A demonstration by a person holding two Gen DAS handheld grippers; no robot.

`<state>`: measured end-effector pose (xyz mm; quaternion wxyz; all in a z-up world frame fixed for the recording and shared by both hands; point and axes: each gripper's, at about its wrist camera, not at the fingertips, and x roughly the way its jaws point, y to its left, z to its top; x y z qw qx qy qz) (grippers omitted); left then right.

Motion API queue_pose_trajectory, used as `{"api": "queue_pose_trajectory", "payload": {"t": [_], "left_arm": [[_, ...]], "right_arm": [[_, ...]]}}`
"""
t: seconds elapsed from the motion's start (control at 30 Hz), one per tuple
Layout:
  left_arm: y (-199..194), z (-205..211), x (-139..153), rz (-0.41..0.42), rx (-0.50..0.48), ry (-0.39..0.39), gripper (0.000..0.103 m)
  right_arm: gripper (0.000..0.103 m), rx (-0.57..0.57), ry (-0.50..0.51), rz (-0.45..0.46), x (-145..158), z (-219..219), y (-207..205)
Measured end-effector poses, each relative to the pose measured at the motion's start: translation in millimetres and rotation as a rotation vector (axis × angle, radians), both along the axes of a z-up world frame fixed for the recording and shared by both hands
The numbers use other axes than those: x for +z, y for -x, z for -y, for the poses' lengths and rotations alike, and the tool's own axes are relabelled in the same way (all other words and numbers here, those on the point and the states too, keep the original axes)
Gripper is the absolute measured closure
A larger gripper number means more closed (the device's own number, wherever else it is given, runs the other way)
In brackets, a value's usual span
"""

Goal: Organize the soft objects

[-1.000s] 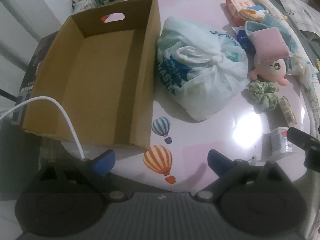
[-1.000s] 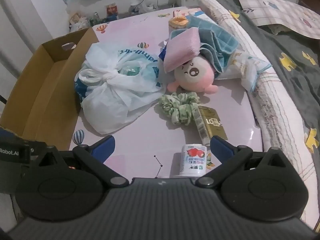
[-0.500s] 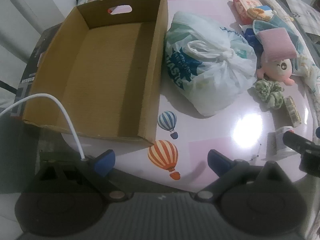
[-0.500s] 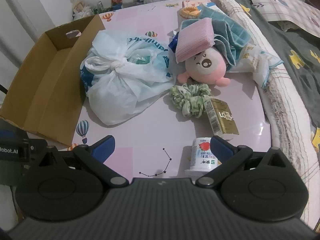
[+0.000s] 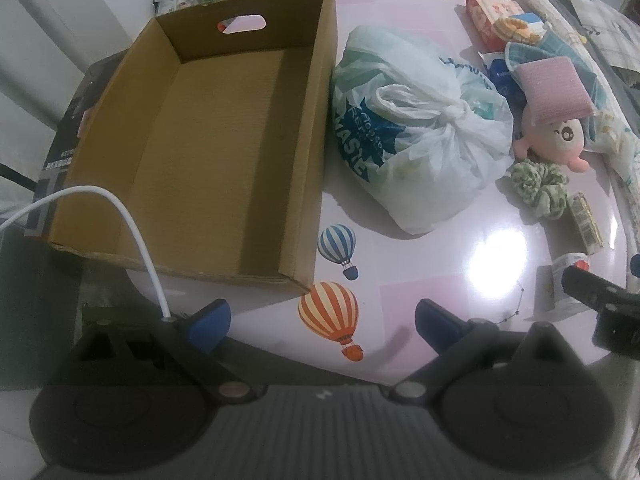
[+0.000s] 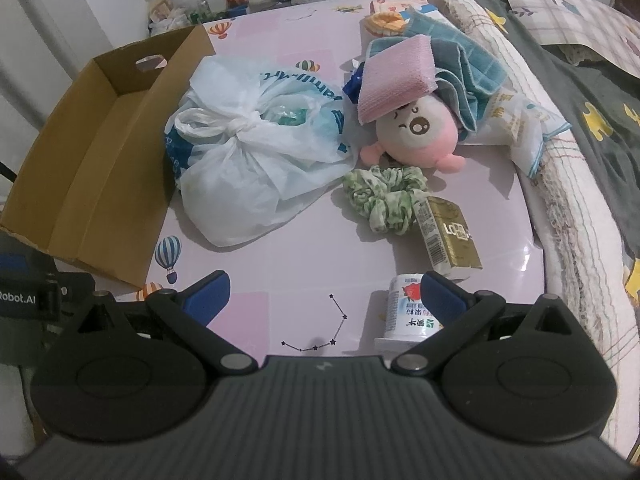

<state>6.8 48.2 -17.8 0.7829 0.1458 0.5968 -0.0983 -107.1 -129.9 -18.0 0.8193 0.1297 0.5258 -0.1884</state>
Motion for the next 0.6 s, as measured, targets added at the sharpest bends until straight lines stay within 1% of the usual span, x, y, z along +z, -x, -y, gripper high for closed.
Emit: {"api": "queue_pose_trajectory", "payload": {"t": [0.6], "left_arm": [[2.4,3.5,7.9,0.016,-0.005,0.001,0.004]], "right_arm": [[0.001,0.009,0.002,0.006,3.6,2.5,1.7]]}}
